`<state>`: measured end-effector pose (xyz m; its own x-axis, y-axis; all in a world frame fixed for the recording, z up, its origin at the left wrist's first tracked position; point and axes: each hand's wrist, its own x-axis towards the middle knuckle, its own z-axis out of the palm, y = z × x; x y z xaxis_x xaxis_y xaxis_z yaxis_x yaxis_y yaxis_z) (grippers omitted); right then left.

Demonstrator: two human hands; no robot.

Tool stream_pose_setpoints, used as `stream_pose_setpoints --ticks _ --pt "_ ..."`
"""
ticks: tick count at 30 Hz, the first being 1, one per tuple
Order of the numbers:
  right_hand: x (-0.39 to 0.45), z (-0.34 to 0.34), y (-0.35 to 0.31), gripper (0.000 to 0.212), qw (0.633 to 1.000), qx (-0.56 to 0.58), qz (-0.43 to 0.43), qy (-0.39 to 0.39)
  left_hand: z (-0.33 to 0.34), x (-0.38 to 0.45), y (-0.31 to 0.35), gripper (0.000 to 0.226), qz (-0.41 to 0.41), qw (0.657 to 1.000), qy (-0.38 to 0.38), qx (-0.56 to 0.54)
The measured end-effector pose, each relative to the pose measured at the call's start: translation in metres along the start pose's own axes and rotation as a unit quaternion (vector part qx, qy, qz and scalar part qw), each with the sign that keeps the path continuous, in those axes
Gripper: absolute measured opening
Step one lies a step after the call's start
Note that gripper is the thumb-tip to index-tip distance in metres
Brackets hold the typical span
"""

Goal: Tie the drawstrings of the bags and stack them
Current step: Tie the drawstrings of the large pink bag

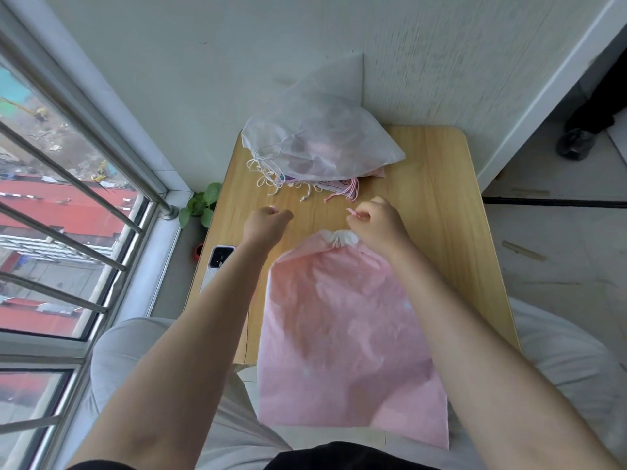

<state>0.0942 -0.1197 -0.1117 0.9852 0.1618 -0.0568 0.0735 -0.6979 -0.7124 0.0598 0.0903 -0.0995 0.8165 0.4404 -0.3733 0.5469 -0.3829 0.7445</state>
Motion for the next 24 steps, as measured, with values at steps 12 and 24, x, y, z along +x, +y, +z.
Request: stream_pose_setpoints --ticks 12,24 --pt "0.023 -0.009 0.002 0.013 0.994 0.087 0.045 0.044 0.037 -0.012 0.01 0.038 0.086 0.966 0.054 0.238" --pt "0.045 -0.028 -0.006 0.019 0.986 -0.059 0.117 0.103 0.078 -0.015 0.018 0.042 0.016 0.973 -0.033 0.226"
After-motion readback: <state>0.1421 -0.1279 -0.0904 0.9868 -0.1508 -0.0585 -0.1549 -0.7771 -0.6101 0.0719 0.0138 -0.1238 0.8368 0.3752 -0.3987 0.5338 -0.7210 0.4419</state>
